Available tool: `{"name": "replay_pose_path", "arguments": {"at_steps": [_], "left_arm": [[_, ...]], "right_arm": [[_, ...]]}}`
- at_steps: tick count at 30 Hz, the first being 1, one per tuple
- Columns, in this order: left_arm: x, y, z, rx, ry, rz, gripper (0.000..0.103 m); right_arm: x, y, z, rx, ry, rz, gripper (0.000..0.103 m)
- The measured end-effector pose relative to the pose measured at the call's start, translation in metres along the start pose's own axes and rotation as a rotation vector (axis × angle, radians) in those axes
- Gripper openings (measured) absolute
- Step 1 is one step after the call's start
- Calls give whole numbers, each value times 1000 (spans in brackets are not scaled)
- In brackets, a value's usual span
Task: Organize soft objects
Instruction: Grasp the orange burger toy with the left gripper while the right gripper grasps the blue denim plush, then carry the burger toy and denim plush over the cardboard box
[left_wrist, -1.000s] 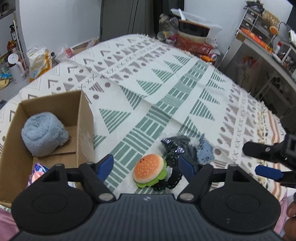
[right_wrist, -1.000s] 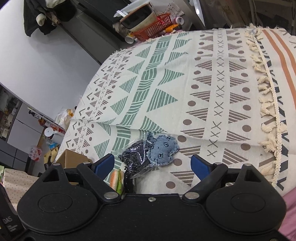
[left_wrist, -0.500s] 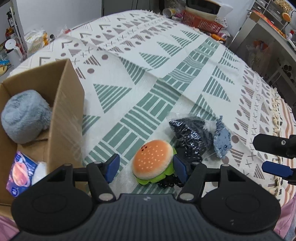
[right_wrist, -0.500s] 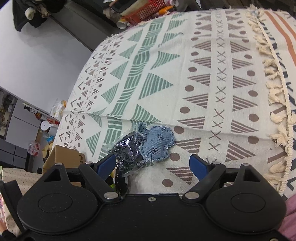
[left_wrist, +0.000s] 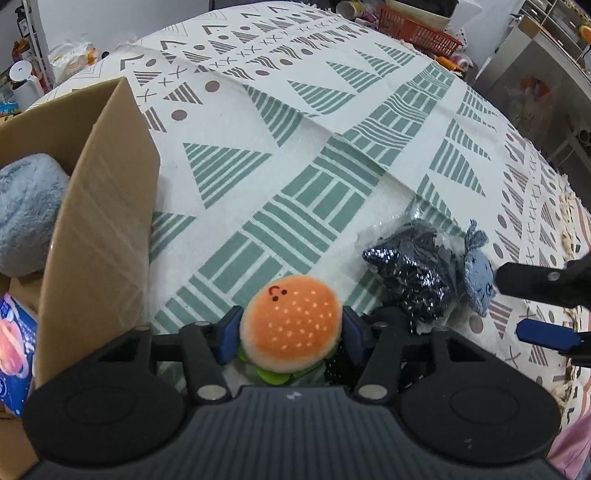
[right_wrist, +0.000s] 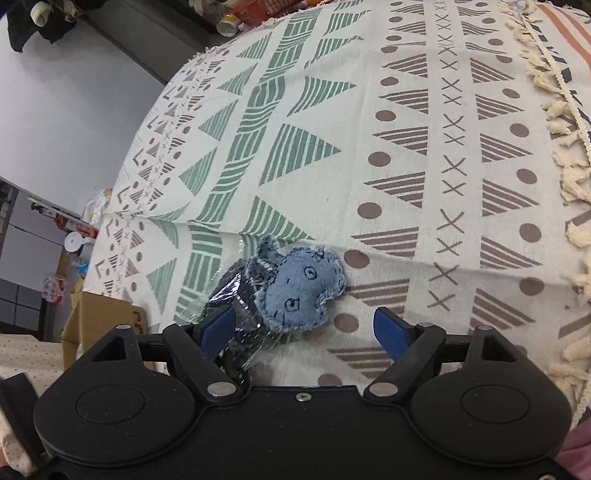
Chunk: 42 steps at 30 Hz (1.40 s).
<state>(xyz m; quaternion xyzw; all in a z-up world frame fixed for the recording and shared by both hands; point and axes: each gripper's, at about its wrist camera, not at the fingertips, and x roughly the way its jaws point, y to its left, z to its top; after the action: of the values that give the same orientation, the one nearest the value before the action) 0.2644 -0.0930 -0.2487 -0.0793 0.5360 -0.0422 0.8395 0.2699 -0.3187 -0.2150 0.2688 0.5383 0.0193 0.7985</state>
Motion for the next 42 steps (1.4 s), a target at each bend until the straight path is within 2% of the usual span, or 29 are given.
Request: {"name": "replay_pose_path", "arguments": {"at_steps": [2,5,11,13,16,21,29,42], "left_arm": [[-1,1,0,2,-3,-9,51],[-1,-1,0,14,-8,-10,49],[-4,-1,0,22,-22,-13,48],[-7,0,0,18,-29,-19,48],[-15,1,1,15,-48,-23,48],[-31,2,3,15,-79,-25,48],[-64,6,3,7,-139,-57,48],[-107,17,8,-14,-220,-87,48]], "right_arm": [[4,0,2,4,-1,-2,81],[11,0,4,1,1,-5,73],[21,0,3,-16,17,-29,43],[22,-1,2,-19,14,-38,27],[18,2,0,-41,-9,-40,20],[4,4,-6,-64,-39,-27,18],[-18,1,-14,-24,-83,-11,18],[-48,35,-38,-102,-177,5,18]]}}
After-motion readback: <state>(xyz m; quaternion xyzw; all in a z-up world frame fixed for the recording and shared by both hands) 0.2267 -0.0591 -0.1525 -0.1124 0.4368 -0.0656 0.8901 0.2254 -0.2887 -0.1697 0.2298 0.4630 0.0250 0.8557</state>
